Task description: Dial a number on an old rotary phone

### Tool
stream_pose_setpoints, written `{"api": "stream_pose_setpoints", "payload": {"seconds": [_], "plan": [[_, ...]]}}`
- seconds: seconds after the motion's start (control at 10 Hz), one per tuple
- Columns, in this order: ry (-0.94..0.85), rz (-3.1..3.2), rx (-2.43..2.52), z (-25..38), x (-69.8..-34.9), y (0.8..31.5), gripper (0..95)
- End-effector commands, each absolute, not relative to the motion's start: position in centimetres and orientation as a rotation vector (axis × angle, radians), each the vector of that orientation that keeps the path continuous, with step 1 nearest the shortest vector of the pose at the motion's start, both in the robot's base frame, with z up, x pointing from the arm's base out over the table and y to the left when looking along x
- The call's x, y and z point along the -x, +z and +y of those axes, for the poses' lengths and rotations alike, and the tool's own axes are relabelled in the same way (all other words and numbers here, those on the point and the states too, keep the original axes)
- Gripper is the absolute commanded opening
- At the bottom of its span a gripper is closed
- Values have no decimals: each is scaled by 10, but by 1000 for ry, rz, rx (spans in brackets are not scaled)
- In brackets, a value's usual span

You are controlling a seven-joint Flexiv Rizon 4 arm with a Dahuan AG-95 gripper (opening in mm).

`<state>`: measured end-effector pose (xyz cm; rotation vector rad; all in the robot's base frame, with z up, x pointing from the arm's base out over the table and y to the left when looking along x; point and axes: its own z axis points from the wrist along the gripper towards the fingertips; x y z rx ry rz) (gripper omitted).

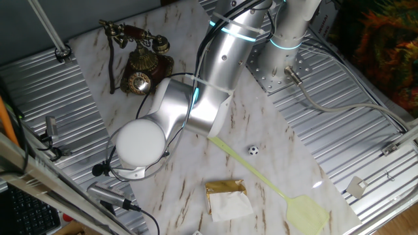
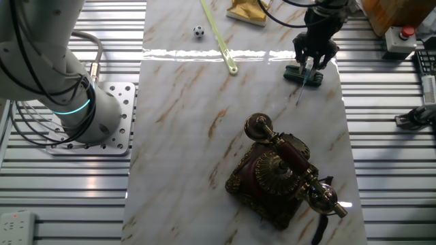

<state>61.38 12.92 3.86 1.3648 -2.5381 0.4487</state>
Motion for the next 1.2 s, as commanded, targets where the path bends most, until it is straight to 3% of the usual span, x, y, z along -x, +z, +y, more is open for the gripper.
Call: {"api": "stream_pose_setpoints", "payload": {"seconds": [0.1,1.2], "plan": [[448,-2539,-1365,129,-614,39,190],[451,-2517,-1420,128,-613,35,190]]}}
